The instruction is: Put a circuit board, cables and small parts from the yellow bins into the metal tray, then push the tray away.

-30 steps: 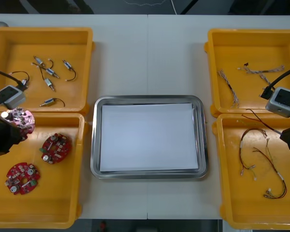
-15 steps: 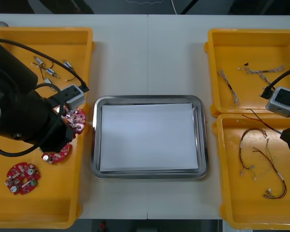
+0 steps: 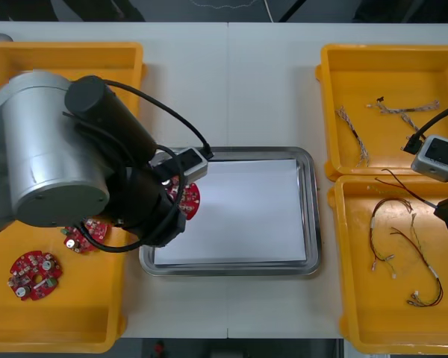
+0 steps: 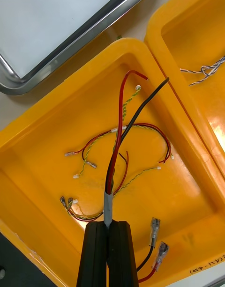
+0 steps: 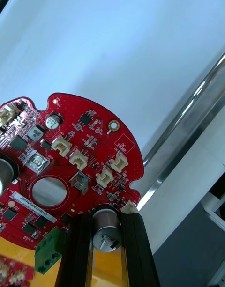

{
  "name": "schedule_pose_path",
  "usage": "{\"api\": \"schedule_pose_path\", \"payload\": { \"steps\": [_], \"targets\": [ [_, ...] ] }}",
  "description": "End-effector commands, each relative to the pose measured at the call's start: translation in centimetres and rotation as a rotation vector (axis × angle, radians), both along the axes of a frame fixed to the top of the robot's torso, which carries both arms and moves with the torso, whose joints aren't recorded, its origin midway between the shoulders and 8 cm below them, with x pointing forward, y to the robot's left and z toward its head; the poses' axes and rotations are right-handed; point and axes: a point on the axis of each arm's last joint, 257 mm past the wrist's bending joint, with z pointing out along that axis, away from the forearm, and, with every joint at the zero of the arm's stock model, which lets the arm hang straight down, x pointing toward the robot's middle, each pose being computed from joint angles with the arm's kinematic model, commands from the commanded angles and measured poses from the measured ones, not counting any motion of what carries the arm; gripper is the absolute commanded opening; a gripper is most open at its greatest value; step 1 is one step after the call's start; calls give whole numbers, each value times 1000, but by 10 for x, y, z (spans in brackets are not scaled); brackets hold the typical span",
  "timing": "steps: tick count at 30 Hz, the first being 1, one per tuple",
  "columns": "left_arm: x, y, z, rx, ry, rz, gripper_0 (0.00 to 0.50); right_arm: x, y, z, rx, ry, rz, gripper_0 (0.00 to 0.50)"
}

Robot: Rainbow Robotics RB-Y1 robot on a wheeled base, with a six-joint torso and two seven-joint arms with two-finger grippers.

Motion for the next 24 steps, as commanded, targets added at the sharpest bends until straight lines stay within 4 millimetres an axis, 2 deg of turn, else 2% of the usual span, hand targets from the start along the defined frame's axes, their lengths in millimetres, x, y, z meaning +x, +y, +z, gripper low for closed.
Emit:
{"api": "schedule_pose_path", "payload": {
  "steps": [1, 15, 17, 24],
  "targets": [
    [9, -30, -4, -52, -9, 93, 1, 3, -6, 13, -65, -40, 36, 0],
    [12, -39, -57, -32, 29, 99, 0, 2, -7, 13, -68, -35, 33, 0],
    [12, -40, -70, -34, 45, 102, 1, 3, -7, 13, -66, -36, 32, 0],
    [11, -34, -88, -7, 24, 93, 1, 2, -7, 13, -67, -35, 32, 0]
  ]
}}
